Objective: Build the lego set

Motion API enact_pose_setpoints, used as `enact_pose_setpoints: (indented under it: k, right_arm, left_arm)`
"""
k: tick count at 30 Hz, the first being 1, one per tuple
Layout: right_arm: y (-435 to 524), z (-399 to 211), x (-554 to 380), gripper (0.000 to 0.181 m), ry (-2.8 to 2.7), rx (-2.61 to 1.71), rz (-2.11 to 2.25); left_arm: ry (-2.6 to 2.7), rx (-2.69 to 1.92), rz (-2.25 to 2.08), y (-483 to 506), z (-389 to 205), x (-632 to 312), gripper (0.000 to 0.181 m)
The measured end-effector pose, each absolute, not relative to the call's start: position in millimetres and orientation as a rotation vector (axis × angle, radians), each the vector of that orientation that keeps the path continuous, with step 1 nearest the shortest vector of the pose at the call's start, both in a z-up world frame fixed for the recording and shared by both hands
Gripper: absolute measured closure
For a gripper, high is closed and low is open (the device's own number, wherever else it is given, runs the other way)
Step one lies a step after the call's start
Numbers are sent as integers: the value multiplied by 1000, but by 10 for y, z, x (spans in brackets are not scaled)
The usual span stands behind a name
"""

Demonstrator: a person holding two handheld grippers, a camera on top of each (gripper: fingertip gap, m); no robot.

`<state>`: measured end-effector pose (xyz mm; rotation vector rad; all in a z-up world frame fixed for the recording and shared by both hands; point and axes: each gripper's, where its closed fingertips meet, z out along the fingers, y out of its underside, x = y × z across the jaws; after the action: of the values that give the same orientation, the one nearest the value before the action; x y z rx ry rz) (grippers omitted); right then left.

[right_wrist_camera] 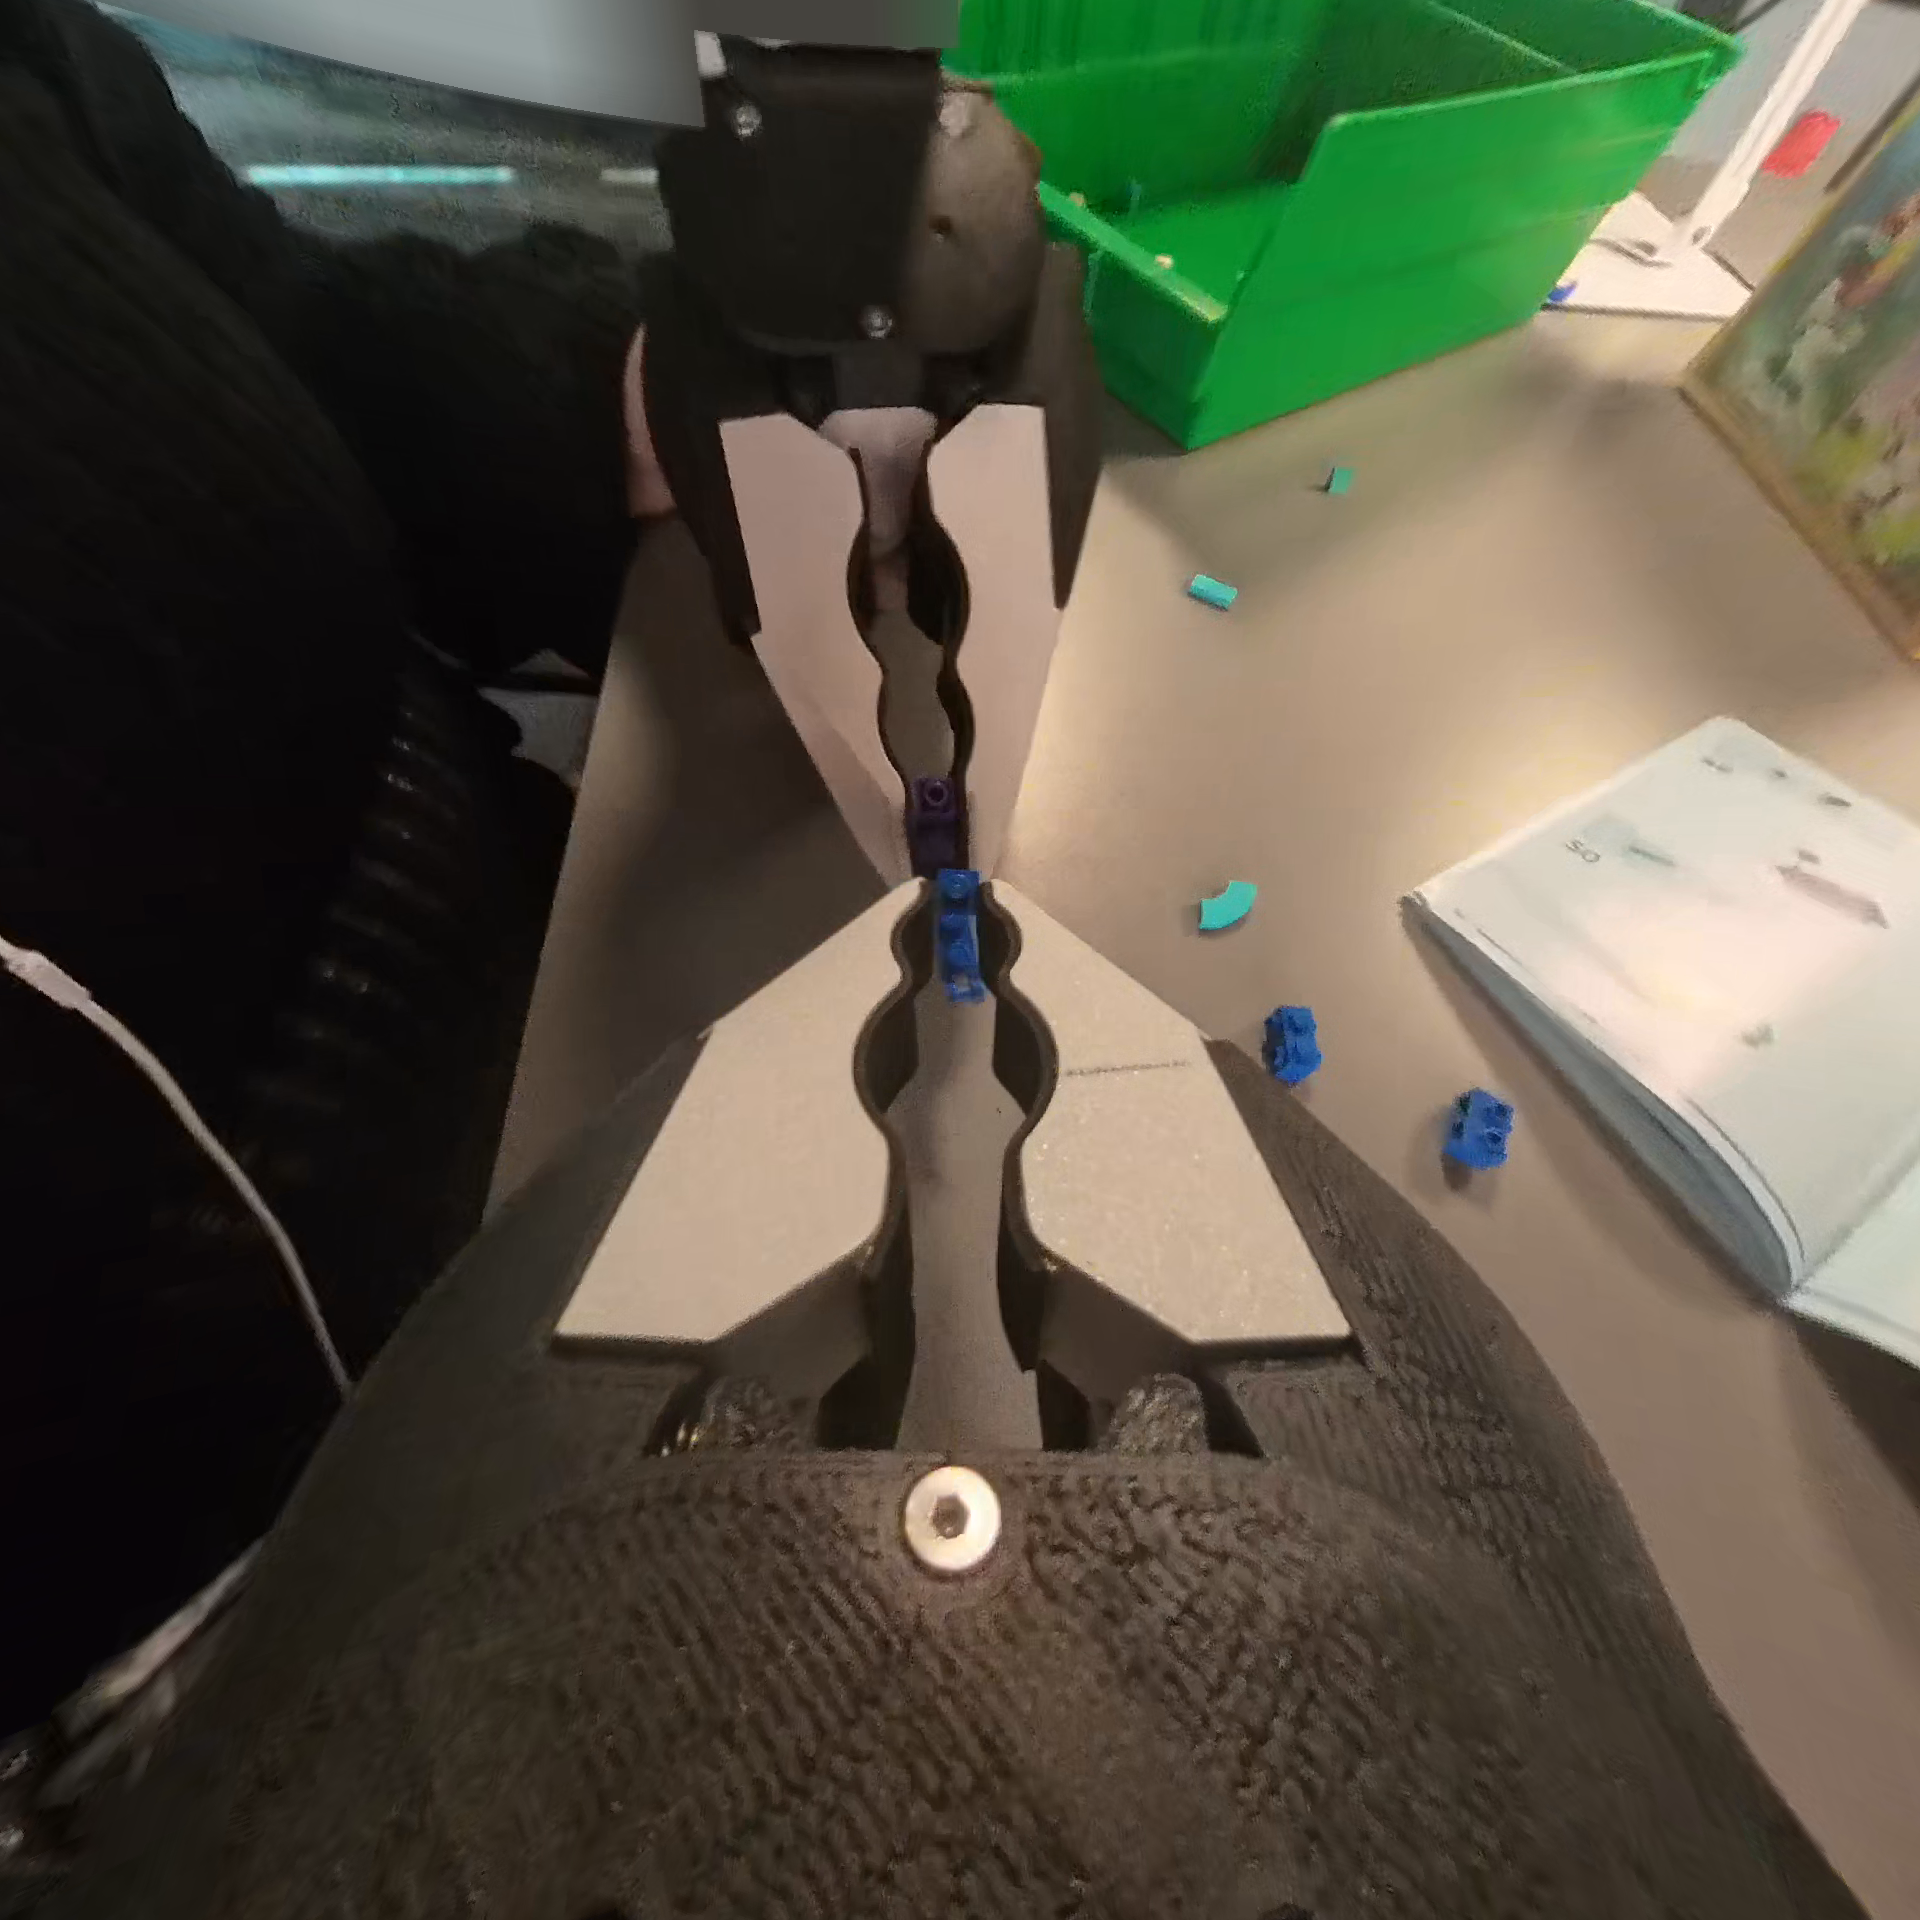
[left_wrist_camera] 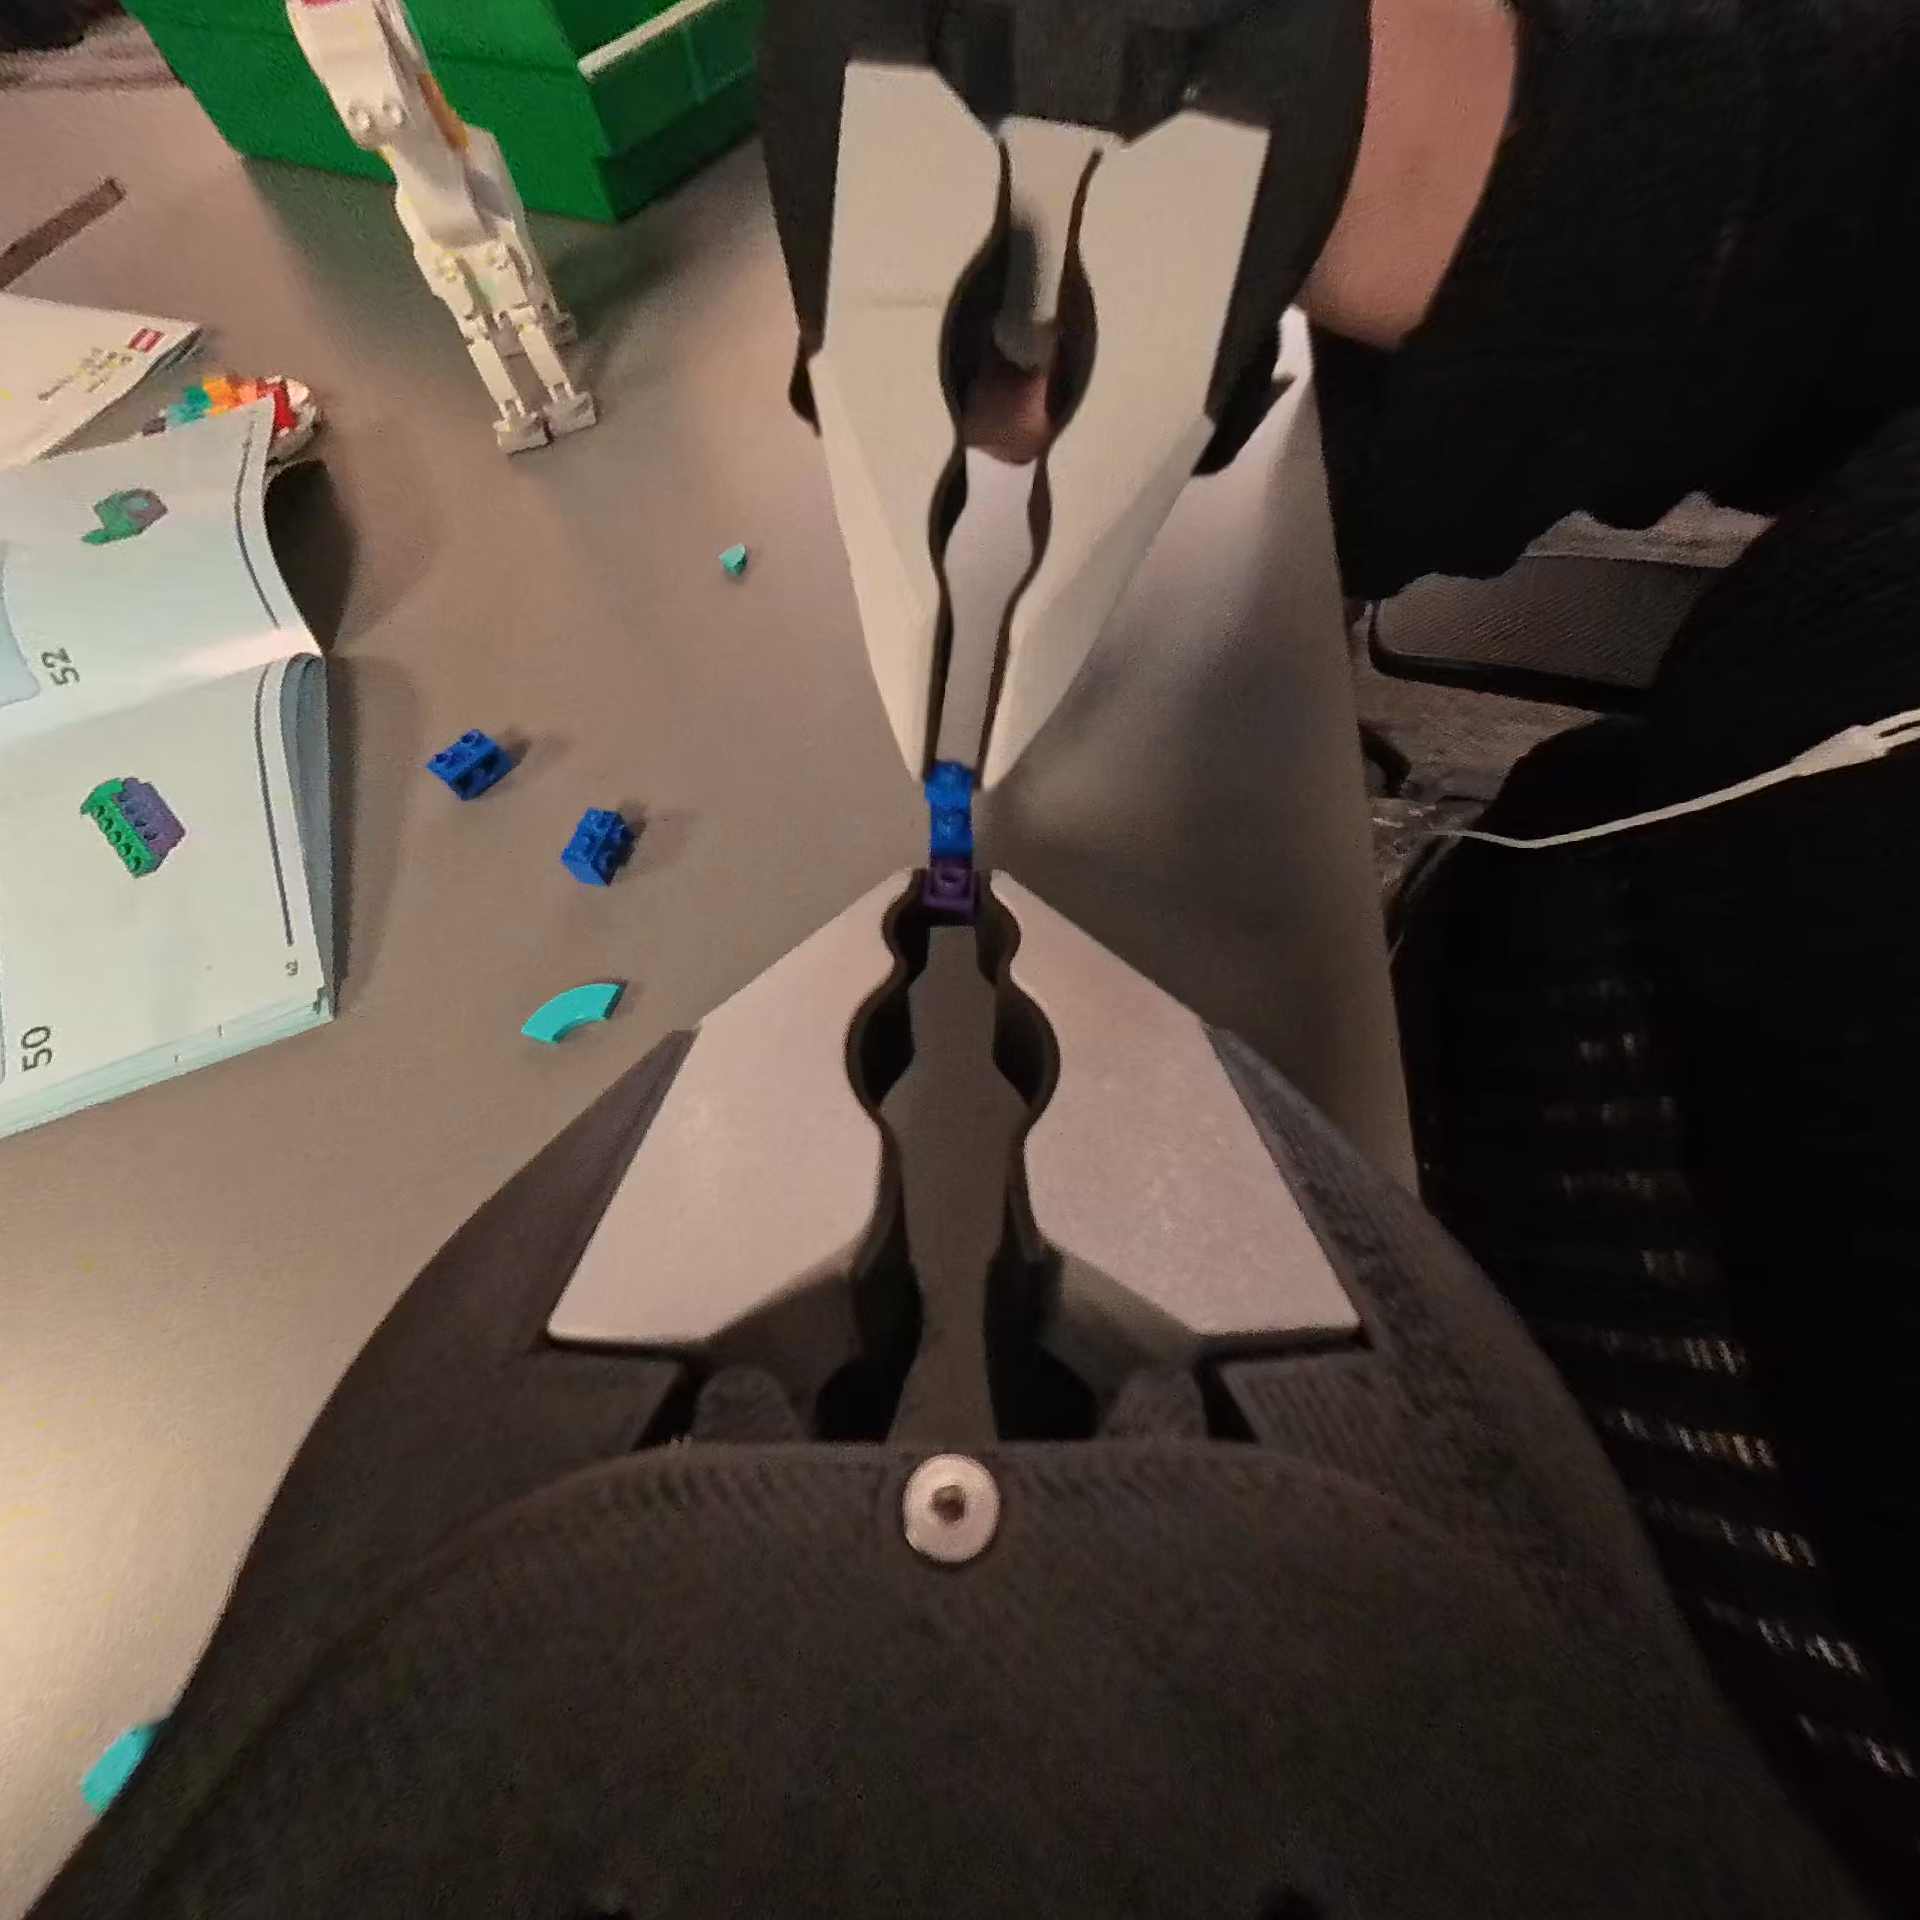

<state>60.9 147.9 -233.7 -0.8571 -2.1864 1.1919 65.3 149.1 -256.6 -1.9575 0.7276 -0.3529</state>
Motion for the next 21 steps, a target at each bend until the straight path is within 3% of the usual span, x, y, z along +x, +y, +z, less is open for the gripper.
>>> enact_pose_setpoints:
  k: [1, 21]
  right_arm:
    - [1450, -2348, 614, 176, -2213, -835, 1180]
    - [1368, -2297, 623, 173, -2353, -749, 1060]
  left_arm:
    - [732, -1939, -364, 1486, -2541, 671, 173]
    - [697, -1848, -452, 1454, -2387, 717, 173]
